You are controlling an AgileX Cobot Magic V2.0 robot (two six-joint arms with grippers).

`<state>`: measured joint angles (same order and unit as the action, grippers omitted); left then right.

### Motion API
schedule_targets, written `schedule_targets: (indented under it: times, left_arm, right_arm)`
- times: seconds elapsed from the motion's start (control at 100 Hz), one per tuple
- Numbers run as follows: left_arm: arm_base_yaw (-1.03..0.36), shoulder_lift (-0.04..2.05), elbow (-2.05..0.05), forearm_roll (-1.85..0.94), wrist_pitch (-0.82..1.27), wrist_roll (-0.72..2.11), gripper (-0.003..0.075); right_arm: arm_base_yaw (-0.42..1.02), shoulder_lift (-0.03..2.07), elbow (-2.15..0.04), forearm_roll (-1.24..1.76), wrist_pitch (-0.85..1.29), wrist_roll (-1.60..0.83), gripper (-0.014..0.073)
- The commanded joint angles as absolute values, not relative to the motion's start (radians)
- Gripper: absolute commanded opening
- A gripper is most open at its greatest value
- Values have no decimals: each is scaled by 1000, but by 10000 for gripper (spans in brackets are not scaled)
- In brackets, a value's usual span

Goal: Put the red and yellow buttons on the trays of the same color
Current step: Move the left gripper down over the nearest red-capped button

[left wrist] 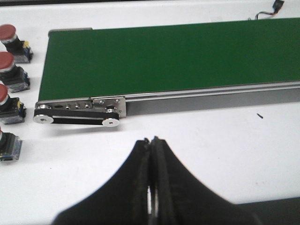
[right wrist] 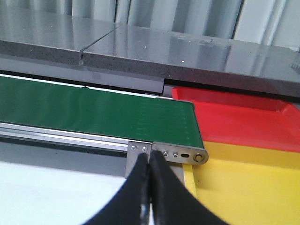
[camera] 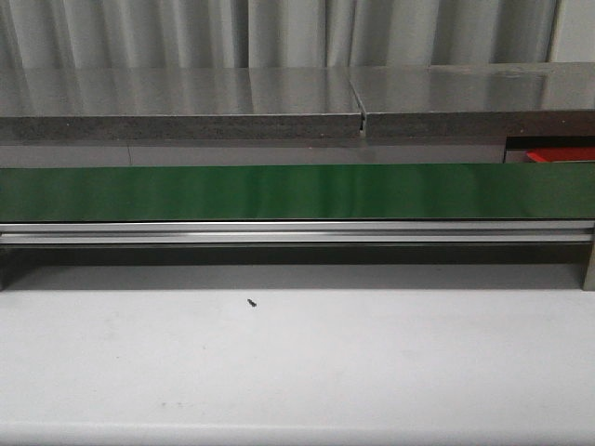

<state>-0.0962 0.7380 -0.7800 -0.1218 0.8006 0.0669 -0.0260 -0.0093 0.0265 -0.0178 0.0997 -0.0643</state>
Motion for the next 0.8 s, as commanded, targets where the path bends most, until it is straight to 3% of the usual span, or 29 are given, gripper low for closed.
schedule_targets:
  times: [0.0,0.22,0.29,0.38,0.53,0.58,0.65,0.79]
  left_arm:
    - [-104,793,-828,-148,754,58,-19]
    - [-104,873,-830,-158,734,58,-16]
    - [-104,884,-830,-158,730,58,19]
    - [-104,884,-830,-158,726,58,155]
    - [-104,884,-830,-158,726,58,526]
    - [-104,884,-830,-158,726,58,610]
    - [-104,884,-830,-160,727,58,672]
    - [-95,884,-830,-164,723,22,666]
  right_arm:
    - [-22,-21,27,-27,22,-66,-68]
    - [-22,-21,27,-27,22,-66,-68]
    - [-22,-21,27,-27,22,-66,-68]
    - [-22,-21,27,-27,22,-66,-68]
    - [-22,-21,27,-27,22,-66,-68]
    - [-22,-21,27,-27,22,-66,-68]
    - [-22,-21,27,-27,22,-66,-68]
    - [-22,-21,27,-27,22,-66,-68]
